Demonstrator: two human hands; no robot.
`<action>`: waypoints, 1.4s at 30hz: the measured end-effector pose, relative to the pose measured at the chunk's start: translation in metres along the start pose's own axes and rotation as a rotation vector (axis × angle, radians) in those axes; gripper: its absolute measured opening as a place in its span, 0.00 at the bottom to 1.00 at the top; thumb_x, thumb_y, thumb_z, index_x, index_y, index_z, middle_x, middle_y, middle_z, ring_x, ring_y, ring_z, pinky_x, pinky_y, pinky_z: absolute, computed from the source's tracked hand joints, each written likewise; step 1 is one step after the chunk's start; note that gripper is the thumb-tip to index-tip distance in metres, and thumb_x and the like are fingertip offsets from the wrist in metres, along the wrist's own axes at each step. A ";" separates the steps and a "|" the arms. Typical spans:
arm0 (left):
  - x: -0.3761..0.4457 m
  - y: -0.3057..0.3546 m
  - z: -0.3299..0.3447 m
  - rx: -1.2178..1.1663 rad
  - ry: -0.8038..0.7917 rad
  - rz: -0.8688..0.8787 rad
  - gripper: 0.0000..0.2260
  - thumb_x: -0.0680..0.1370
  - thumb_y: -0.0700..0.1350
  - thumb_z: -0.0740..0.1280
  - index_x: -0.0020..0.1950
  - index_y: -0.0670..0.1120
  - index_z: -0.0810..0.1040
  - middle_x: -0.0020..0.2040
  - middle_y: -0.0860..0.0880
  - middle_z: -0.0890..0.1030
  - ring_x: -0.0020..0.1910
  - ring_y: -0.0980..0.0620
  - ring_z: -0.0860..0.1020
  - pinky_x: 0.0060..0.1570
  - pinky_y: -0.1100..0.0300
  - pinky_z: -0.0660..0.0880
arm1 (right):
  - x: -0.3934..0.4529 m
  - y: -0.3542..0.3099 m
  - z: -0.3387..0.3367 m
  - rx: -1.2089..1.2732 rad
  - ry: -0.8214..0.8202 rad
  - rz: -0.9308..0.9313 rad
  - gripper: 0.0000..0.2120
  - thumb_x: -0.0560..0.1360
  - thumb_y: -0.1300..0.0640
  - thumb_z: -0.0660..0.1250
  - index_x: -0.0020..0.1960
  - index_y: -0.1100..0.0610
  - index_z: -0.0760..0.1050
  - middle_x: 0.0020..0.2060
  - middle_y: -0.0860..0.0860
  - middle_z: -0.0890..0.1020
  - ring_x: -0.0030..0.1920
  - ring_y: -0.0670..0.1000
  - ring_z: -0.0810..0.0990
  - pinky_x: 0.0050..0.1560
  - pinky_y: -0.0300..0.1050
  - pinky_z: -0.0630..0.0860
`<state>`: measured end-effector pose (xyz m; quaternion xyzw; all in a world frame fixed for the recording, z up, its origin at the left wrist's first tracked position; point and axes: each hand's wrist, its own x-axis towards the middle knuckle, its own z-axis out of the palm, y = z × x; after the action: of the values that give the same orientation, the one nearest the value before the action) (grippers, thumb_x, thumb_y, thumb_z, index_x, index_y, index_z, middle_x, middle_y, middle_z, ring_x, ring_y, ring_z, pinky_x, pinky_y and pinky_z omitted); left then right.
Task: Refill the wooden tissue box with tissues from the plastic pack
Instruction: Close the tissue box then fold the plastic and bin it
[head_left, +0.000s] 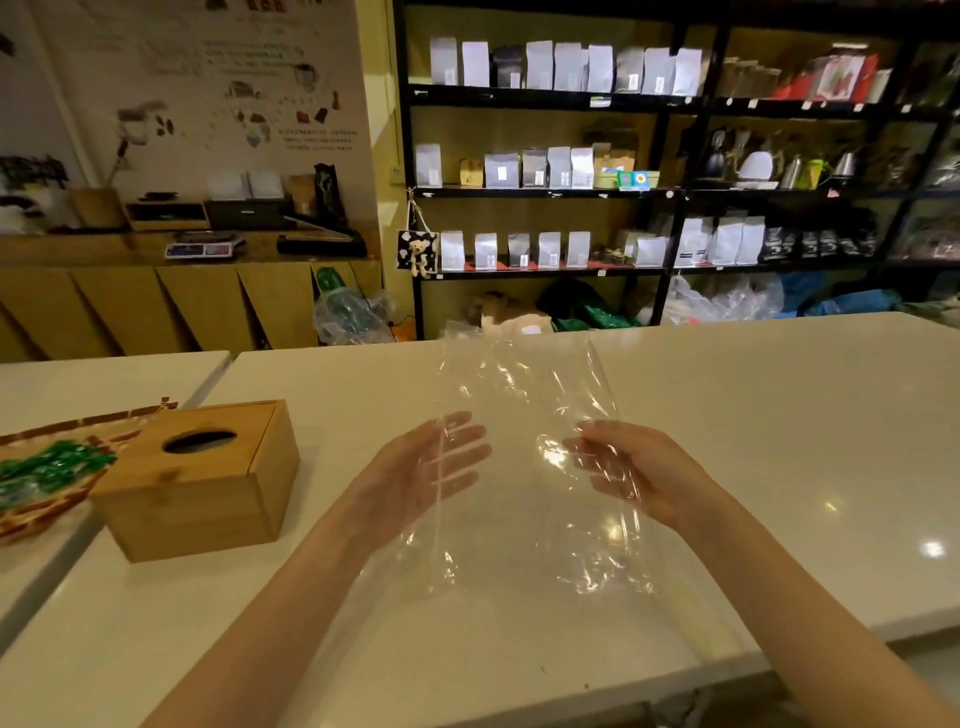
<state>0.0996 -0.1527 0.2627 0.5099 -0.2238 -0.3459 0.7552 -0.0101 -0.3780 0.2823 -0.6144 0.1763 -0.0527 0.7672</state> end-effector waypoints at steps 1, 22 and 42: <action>-0.002 0.000 -0.001 0.033 0.059 0.005 0.36 0.56 0.55 0.79 0.60 0.43 0.75 0.51 0.48 0.85 0.50 0.50 0.83 0.42 0.60 0.80 | 0.001 0.002 -0.001 -0.006 0.012 -0.001 0.03 0.74 0.60 0.66 0.44 0.57 0.78 0.31 0.49 0.86 0.29 0.44 0.83 0.26 0.34 0.76; -0.127 0.018 -0.035 0.518 0.193 -0.053 0.18 0.73 0.42 0.68 0.62 0.50 0.74 0.53 0.46 0.84 0.55 0.49 0.81 0.54 0.59 0.78 | -0.050 0.028 0.051 -0.421 -0.243 -0.189 0.16 0.70 0.62 0.70 0.57 0.52 0.79 0.49 0.56 0.85 0.48 0.53 0.83 0.55 0.52 0.78; -0.328 -0.037 -0.014 0.949 0.404 0.146 0.03 0.67 0.46 0.74 0.39 0.52 0.85 0.38 0.53 0.85 0.41 0.57 0.81 0.46 0.62 0.76 | -0.223 0.105 0.090 -0.683 -0.180 -0.343 0.04 0.70 0.54 0.71 0.38 0.54 0.81 0.51 0.47 0.78 0.51 0.47 0.79 0.54 0.41 0.73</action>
<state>-0.1177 0.0931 0.2279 0.8357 -0.2406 -0.0474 0.4913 -0.2017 -0.2036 0.2435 -0.8571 0.0106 -0.0641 0.5110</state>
